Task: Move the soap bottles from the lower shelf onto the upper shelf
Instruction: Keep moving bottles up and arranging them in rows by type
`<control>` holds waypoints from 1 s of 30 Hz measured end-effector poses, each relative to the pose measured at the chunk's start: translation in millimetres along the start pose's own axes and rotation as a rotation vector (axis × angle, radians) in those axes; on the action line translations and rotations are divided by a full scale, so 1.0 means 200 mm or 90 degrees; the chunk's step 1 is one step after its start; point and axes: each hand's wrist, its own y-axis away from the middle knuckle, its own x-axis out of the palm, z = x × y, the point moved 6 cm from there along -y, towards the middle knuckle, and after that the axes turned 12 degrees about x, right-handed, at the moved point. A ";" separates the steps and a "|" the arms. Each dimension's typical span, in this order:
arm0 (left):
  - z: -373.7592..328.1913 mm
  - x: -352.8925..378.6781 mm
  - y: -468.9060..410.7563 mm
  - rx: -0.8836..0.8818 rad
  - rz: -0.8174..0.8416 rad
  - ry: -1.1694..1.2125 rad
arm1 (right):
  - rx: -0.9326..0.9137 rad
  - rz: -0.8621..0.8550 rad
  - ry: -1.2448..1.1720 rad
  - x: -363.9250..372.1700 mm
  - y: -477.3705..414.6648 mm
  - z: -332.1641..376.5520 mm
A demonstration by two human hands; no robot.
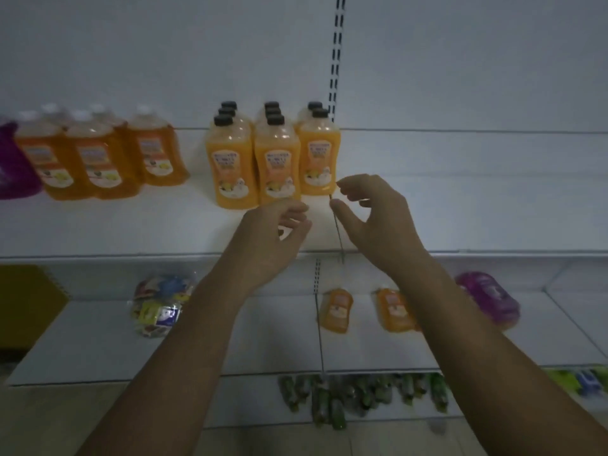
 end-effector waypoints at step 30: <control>1.79 2.03 0.28 -0.540 0.265 0.019 | 0.824 0.336 -0.151 1.61 0.69 -2.20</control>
